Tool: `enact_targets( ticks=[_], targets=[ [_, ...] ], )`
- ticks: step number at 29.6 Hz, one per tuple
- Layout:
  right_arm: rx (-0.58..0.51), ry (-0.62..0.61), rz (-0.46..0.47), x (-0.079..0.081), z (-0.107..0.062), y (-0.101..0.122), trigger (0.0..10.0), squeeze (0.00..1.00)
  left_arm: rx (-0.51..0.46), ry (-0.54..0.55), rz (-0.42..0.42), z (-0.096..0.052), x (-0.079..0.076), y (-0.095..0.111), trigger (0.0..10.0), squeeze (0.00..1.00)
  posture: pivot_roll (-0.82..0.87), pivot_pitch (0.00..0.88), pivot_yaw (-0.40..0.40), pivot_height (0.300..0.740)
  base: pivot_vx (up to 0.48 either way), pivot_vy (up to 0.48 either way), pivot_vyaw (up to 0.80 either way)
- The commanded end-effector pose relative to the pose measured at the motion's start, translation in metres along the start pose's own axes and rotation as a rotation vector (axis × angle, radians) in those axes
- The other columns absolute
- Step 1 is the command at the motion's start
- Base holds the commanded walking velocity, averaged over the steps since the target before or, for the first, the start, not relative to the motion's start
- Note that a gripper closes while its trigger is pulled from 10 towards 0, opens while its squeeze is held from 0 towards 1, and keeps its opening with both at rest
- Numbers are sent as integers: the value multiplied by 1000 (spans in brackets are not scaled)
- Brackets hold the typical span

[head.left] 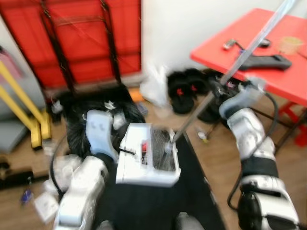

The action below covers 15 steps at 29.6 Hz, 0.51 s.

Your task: Sweep floor

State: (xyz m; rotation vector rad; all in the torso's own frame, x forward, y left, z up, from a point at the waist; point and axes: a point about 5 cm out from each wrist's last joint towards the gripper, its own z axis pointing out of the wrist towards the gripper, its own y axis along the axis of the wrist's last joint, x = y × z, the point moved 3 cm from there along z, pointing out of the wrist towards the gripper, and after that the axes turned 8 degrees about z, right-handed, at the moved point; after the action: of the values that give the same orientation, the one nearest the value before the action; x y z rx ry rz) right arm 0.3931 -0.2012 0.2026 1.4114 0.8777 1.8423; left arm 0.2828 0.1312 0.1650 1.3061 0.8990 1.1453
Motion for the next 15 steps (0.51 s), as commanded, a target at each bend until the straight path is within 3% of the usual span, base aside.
enact_targets(
  ticks=[1,15],
  targets=[
    [-36,67,78,16,4,4,10000,0,24,0,0,-1,-1,-6,10000,0,-79,0,-51,740,0,0,0],
    [-27,56,77,14,2,2,10000,0,23,9,13,-1,0,-7,10000,0,-77,0,-52,740,0,0,0]
  ],
)
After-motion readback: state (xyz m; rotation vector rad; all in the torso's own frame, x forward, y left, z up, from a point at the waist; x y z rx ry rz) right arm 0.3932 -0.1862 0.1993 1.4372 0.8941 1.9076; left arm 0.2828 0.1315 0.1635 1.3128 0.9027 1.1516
